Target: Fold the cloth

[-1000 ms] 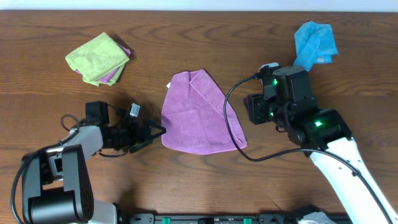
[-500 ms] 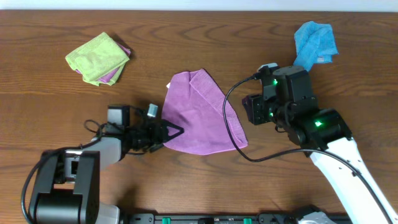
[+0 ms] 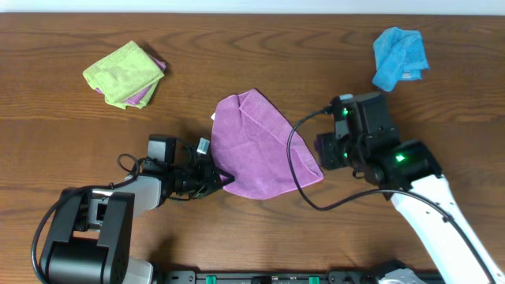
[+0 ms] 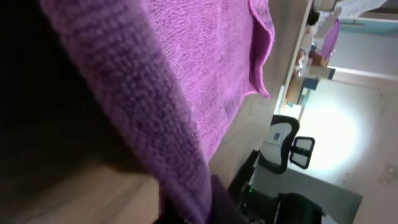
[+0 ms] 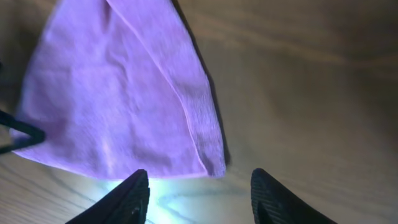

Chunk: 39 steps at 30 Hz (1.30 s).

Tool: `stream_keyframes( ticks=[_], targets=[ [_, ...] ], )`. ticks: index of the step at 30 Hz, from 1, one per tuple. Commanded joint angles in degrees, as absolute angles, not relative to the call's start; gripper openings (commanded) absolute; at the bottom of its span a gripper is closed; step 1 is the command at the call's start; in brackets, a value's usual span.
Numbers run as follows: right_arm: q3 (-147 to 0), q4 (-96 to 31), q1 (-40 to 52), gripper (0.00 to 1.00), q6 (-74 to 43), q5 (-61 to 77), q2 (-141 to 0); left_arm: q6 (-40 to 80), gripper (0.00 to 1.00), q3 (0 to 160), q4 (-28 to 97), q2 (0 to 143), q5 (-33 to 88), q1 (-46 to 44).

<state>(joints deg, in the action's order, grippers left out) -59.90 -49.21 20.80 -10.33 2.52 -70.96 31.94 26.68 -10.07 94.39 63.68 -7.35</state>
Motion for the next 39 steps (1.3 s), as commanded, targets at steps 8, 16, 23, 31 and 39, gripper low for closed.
stream_keyframes(
  ticks=[8, 16, 23, 31, 39],
  targets=[
    [-48.23, -40.07, 20.43, 0.65, -8.95, 4.25, -70.52, 32.12, 0.07, 26.41, -9.04, 94.78, 67.77, -7.55],
    [-48.58, -39.42, 20.43, 0.64, -8.95, 5.65, -70.5, 31.27, 0.37, 26.41, -8.82, 94.8, 63.09, -8.97],
    [-49.52, -39.38, 20.43, 0.64, -8.93, 6.5, -70.39, 31.29, 0.43, 26.39, -8.01, 94.8, 56.58, -13.41],
    [-49.82, -38.89, 20.43, 0.64, -6.85, 5.78, -70.41, 31.75, 0.43, 26.39, -6.7, 94.8, 50.3, -20.14],
    [-49.82, -37.56, 20.43, 0.7, -2.15, 4.03, -74.85, 31.73, 0.06, 26.39, -6.68, 94.8, 50.78, -20.56]
  ],
)
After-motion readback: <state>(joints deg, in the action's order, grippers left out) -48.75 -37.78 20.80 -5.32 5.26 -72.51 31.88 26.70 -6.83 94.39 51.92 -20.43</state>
